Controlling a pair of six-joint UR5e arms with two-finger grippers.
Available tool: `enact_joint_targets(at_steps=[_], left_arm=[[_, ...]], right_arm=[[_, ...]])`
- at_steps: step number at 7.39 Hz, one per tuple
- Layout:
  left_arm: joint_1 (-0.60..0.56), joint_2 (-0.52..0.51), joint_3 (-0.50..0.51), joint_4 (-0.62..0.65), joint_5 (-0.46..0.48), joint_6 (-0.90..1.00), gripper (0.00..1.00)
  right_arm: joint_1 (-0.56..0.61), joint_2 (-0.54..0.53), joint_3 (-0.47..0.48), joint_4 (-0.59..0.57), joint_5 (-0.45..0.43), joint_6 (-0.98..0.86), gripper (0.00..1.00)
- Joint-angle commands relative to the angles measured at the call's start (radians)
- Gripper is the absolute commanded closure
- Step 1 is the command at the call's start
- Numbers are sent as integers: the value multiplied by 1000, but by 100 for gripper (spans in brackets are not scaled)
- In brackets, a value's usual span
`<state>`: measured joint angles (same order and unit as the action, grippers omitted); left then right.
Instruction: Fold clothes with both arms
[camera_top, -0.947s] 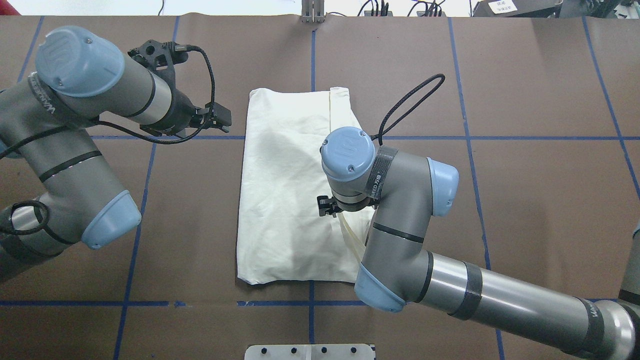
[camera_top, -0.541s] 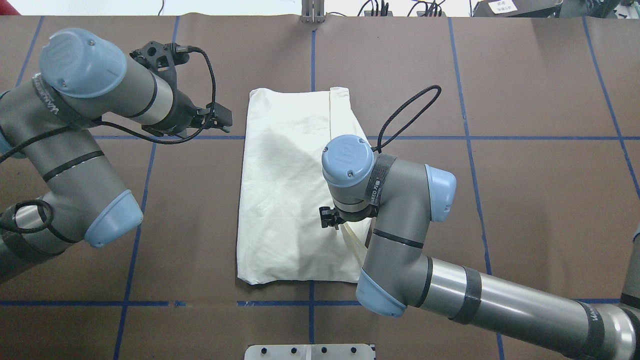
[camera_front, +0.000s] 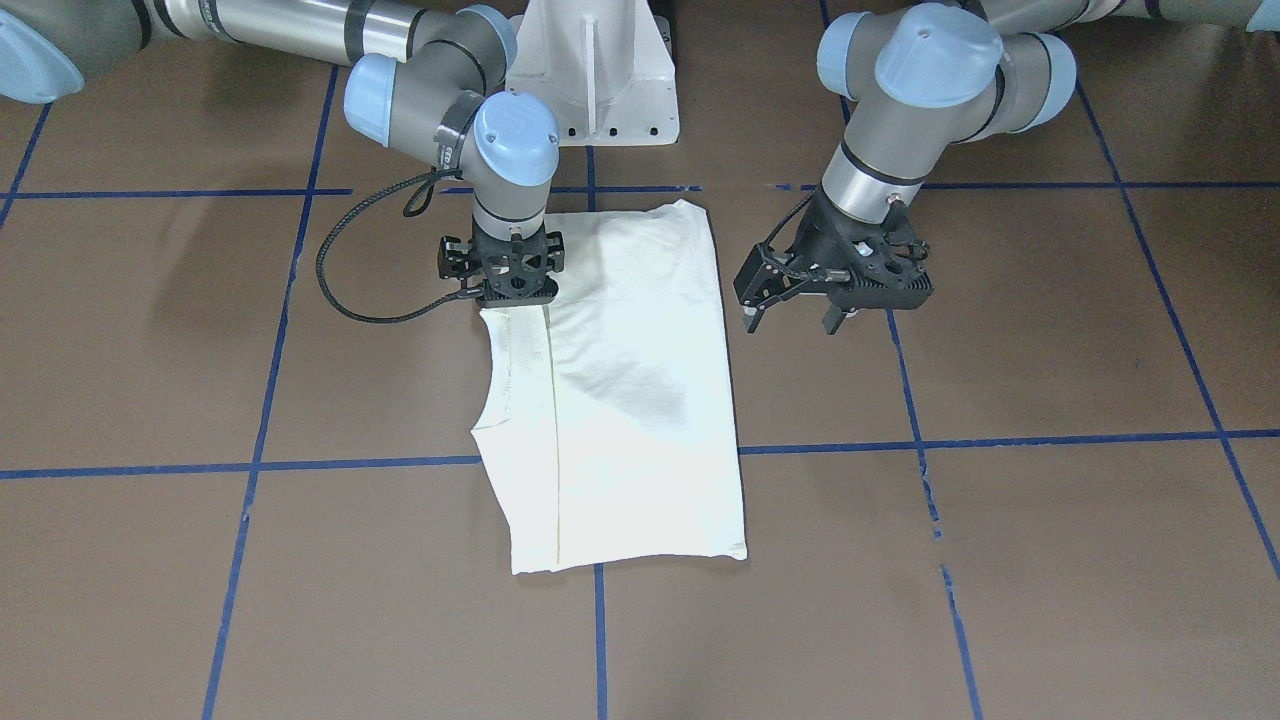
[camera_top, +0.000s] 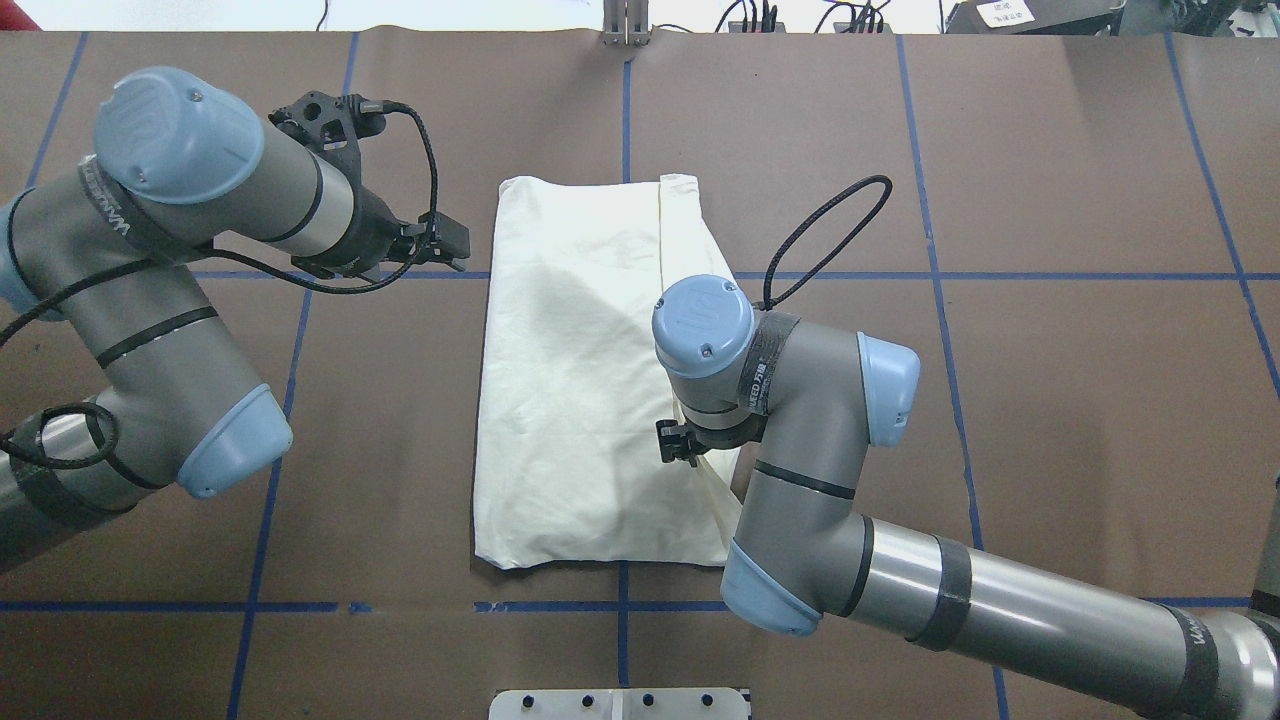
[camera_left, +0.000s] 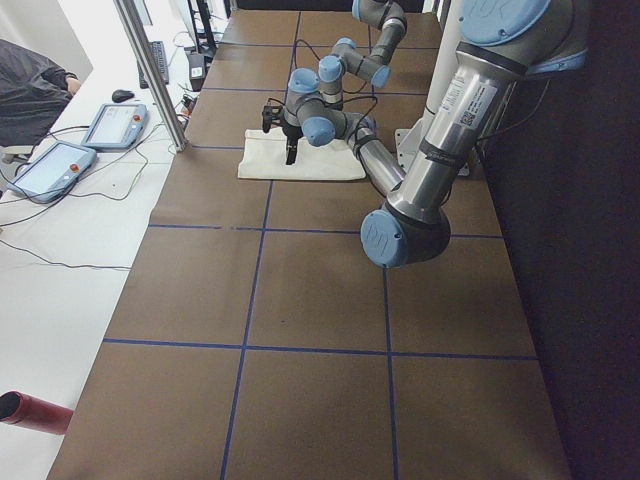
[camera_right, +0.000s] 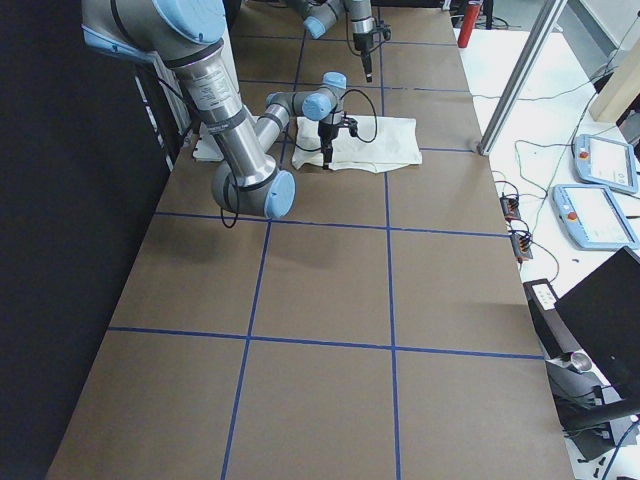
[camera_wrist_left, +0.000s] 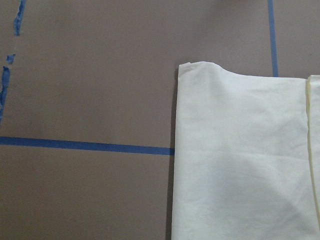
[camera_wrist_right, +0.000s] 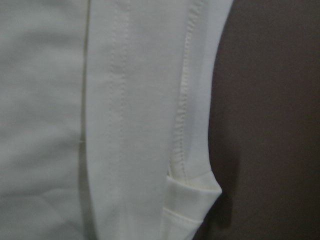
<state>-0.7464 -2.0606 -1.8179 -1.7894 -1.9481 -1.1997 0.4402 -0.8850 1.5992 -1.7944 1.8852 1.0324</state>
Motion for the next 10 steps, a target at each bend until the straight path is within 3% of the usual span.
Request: enact_joint_targets(at_steps=[1,3,6,8,10], left_arm=[[1,-3,0,-5,-2,-1,0],[2,-4,0,-5,-2,-1,0],[30,-9,-3,-5,-2,-32,0],[30,-10,-4,-7,-2,-40,0],[32,-12,-6,-5,-2,-41,0]], right_arm=[[2,-12,1,0,-1,0,0],[26,-44,21,0,0,-2,0],[74,-207,164,1,-1,-76,0],[112,-177,203,-16,21,-77,0],[130,-102,170,-7,28,-77,0]])
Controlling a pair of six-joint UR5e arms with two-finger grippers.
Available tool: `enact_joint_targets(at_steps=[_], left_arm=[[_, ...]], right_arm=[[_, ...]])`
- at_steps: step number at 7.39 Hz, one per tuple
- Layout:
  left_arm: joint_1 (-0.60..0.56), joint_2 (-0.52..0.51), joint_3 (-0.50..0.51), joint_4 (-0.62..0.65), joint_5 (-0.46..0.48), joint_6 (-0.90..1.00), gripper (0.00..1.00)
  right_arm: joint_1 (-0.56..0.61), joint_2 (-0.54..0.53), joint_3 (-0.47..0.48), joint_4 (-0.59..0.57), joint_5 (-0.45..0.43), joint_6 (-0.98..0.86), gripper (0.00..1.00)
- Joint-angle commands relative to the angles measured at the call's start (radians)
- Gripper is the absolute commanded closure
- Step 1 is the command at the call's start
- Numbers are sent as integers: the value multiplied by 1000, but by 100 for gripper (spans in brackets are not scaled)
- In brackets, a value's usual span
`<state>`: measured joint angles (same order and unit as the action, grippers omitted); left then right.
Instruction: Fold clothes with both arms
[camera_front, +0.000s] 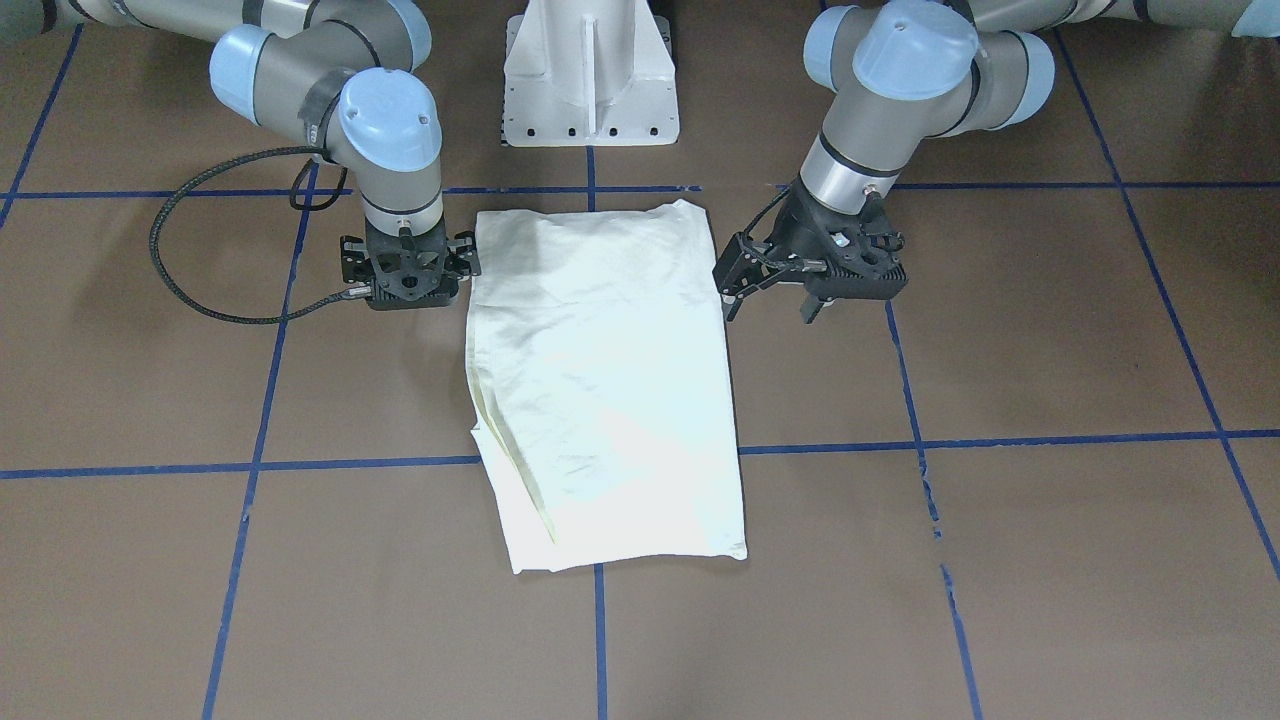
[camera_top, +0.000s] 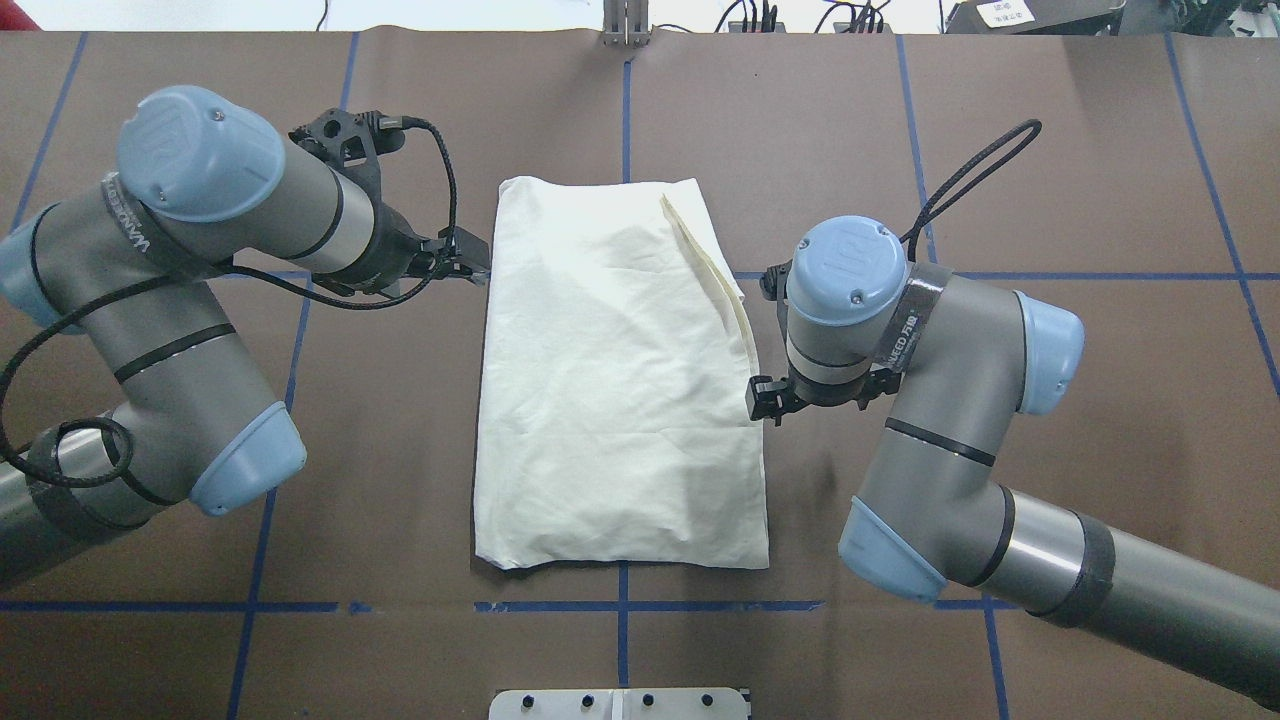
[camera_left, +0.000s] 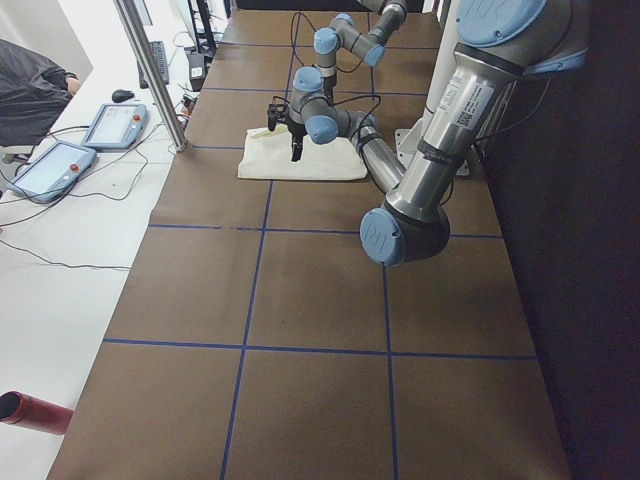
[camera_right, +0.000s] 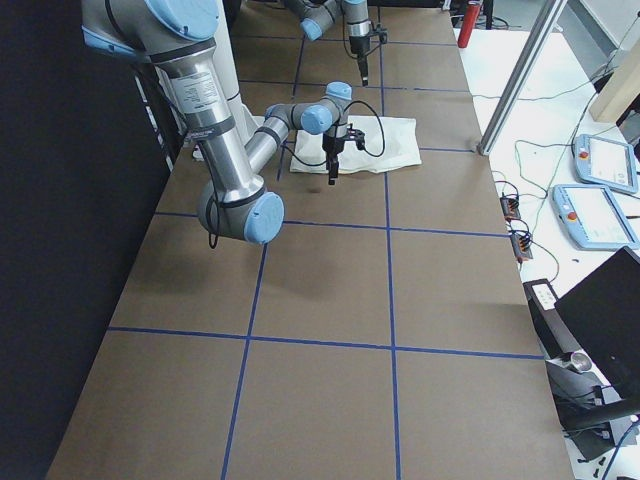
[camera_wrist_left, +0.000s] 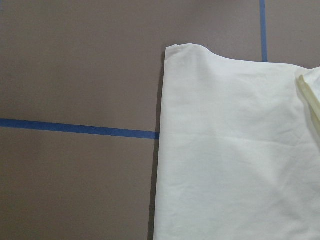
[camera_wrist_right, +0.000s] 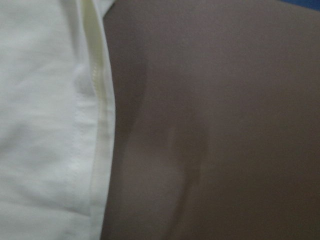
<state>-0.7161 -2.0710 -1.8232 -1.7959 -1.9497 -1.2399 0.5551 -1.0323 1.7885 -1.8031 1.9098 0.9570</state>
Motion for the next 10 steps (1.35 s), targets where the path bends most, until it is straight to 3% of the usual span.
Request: enact_joint_targets(at_steps=[1,3,6,7,10], left_arm=[[1,-1,-1,0,0,0,0],[1,3,-2,-13,0,7,0],[1,14,30,-57,0,11,0],[1,14,30,-57,0,11,0],[1,12,27,-57,0,11,0]], right_arm=[[26,126,-135,16,-1,-4,0],[61,192,-366,201,-5,-20,0],[136,324,-605,264,-6,-84,0],[141,363,-668,274,-6,-87,0],[198,365,-728,314,-6,-144,0]])
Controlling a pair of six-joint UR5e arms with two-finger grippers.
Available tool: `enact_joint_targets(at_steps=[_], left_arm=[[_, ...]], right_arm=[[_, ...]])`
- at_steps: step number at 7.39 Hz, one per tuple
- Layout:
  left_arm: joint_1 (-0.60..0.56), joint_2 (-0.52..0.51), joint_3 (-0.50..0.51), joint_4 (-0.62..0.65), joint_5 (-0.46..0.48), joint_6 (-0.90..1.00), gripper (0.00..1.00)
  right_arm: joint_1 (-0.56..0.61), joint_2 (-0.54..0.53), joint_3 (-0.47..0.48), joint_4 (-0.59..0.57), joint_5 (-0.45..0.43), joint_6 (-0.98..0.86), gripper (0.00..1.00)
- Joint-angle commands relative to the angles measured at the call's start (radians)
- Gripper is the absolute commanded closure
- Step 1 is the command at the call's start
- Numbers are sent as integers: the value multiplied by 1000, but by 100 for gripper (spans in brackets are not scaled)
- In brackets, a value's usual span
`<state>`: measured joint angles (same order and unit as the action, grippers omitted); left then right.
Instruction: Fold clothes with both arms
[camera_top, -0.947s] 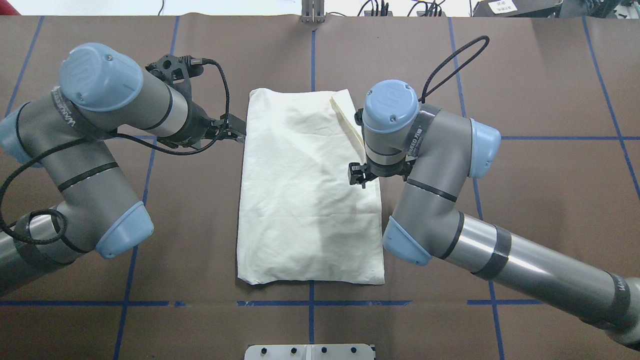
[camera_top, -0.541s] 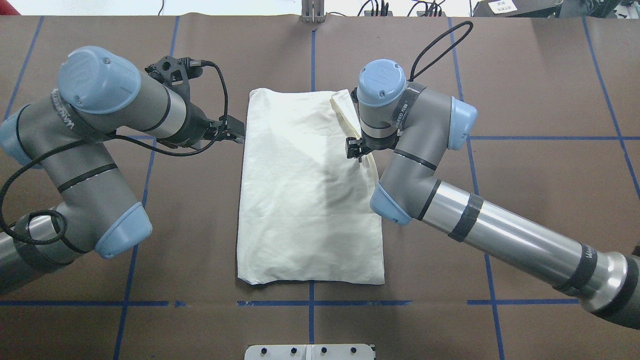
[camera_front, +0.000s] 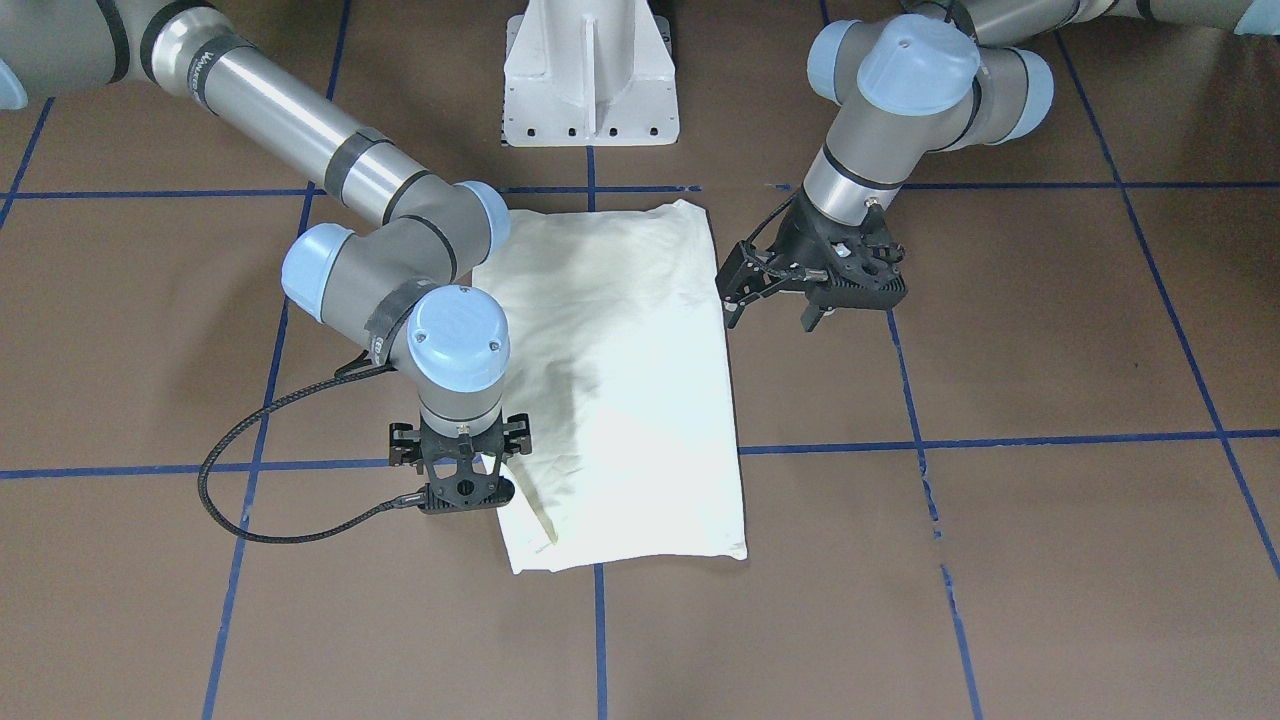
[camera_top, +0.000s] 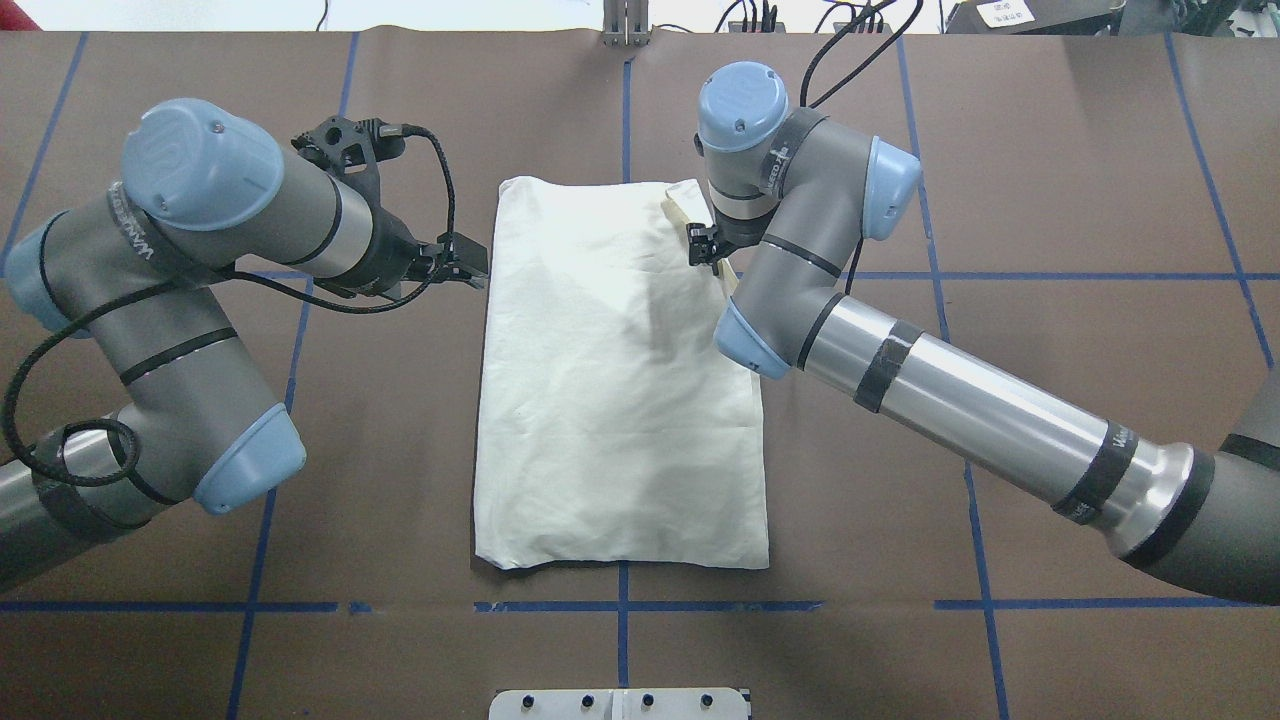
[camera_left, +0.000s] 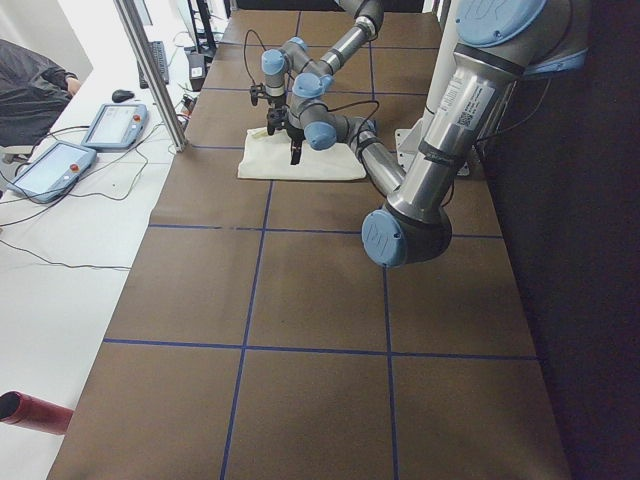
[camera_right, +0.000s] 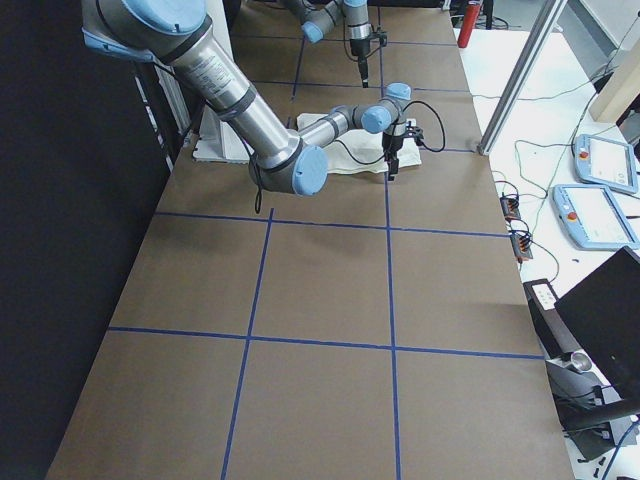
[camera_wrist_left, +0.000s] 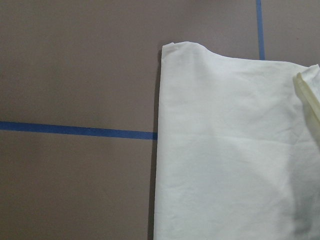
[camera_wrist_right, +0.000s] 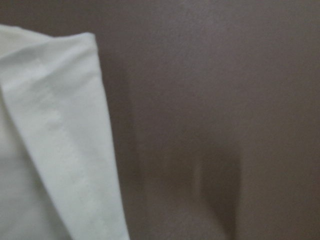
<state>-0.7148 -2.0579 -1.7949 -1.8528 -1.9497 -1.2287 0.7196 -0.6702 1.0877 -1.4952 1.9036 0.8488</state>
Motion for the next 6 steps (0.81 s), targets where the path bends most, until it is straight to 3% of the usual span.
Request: enact_joint_targets(at_steps=[1,4,6], left_arm=[[0,-2,-3,0,0,-2,0],[2,-7,2,0,0,-15,0],[85,-7,-10,-40,-3,-238,0]], right_arm=[[65,1,-52,7,2,-66,0],[84,27,-45,7,9,-67,0],[83,26,71,0,101,-59,0]])
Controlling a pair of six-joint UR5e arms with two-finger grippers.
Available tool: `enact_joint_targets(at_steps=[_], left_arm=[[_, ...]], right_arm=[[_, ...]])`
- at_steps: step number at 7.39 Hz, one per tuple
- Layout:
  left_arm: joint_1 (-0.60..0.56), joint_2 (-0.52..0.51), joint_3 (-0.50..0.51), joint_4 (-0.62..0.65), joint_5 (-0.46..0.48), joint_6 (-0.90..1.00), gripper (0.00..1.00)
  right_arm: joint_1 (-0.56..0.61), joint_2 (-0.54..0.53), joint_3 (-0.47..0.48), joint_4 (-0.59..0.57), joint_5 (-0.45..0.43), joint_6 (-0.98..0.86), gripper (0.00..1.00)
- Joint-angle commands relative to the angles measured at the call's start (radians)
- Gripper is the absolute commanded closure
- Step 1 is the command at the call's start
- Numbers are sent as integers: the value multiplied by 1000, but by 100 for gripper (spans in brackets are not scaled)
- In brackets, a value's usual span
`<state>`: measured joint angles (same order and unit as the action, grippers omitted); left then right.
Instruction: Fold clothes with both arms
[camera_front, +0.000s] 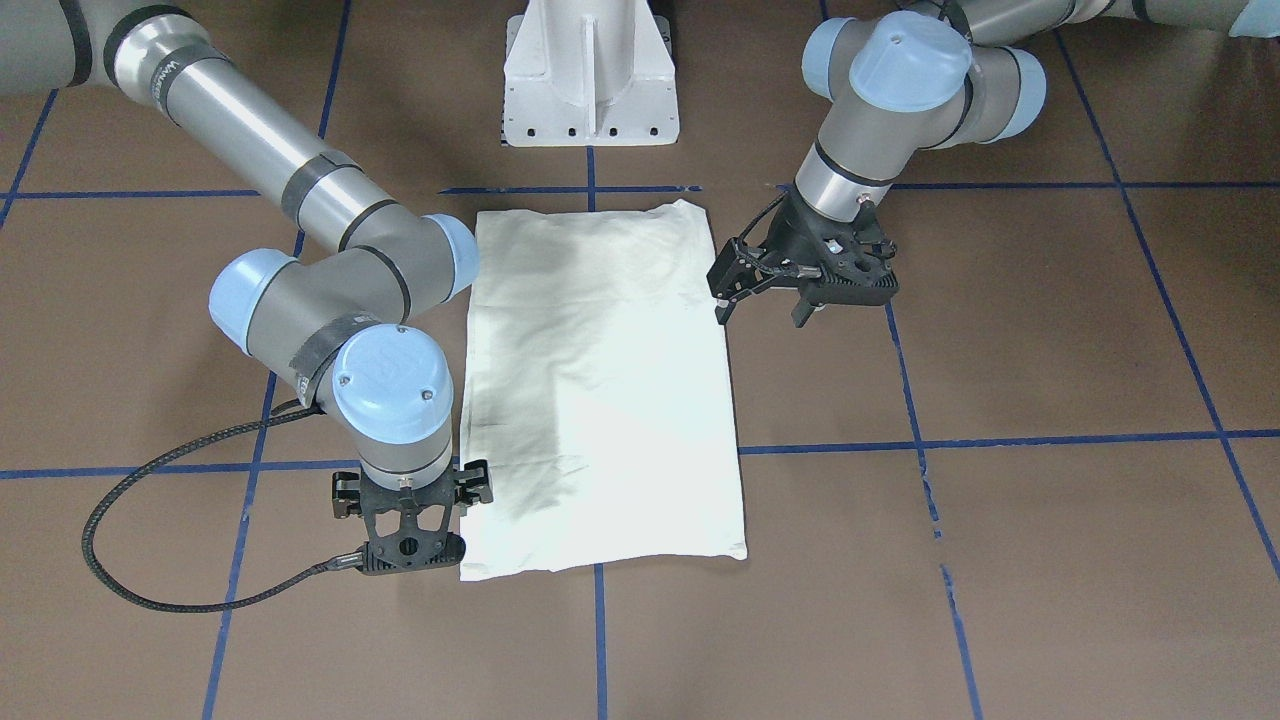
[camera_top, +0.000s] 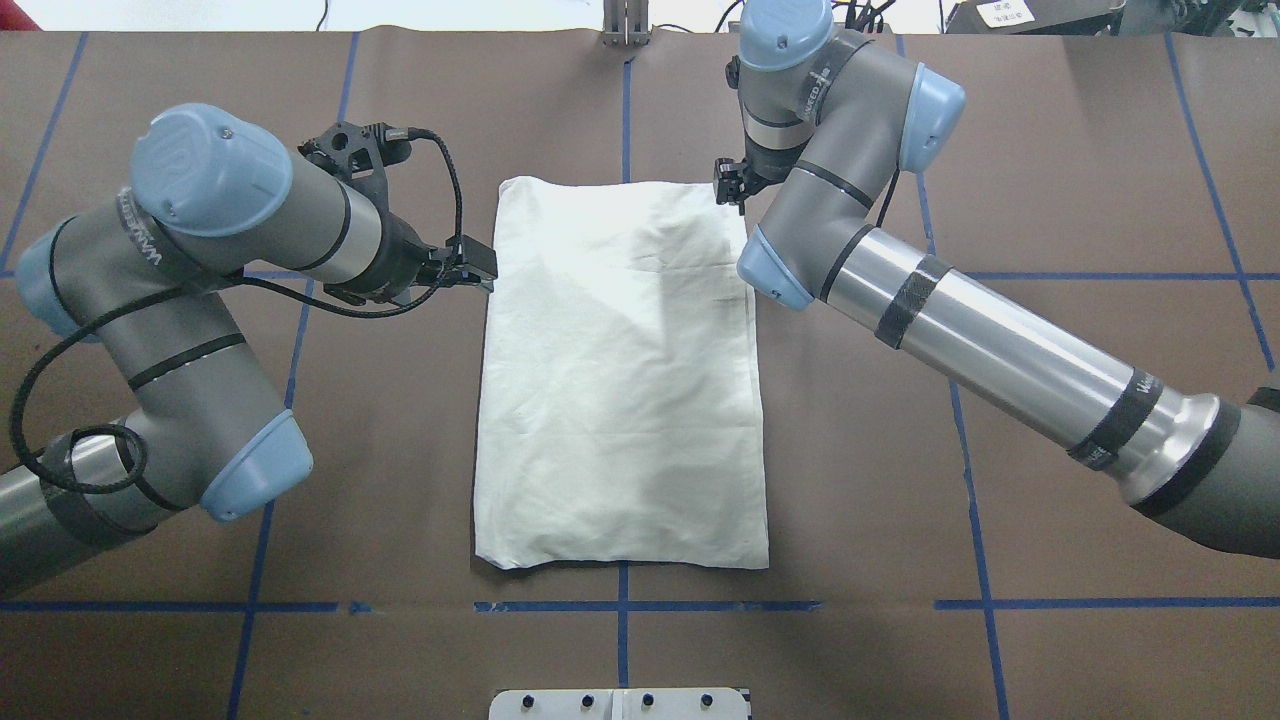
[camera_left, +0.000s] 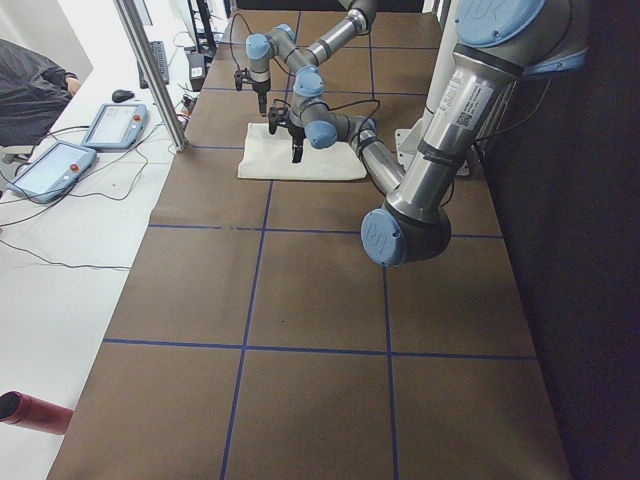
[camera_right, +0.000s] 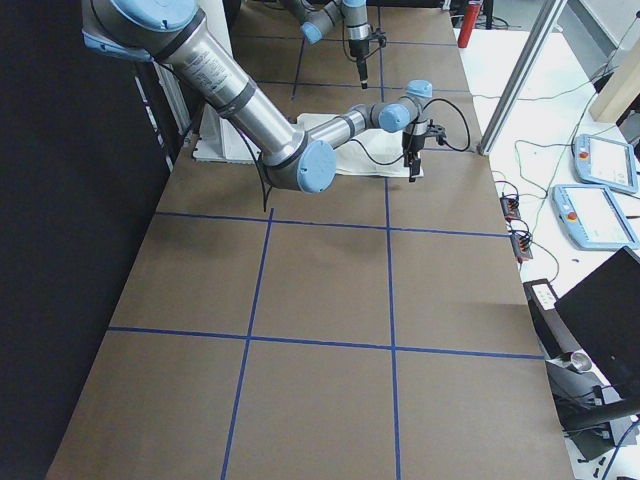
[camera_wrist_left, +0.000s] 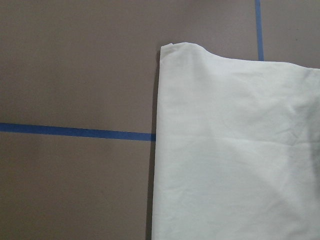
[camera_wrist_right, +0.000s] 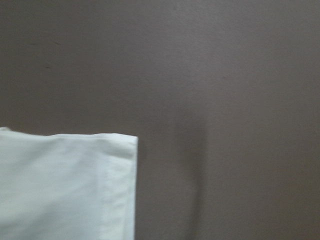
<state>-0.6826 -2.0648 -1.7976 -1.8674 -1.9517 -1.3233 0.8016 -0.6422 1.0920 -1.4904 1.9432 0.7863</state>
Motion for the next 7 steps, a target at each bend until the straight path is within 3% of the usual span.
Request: enact_joint_targets(at_steps=[1,3,4,7], left_arm=[[124,3,-25,-44,7,-271,0],[266,9,-55,-33,92,-515,2],[319,35,-57,-27,164,-577,6],[385,55,-58,100,231,-655,10]], right_arm=[[2,-48,157,-8,127,7,0],[-1,-212,389,-10,148,69,0],[-24,-256,458,-8,155,117,0],[-59,-264,480,2,143,185,0]])
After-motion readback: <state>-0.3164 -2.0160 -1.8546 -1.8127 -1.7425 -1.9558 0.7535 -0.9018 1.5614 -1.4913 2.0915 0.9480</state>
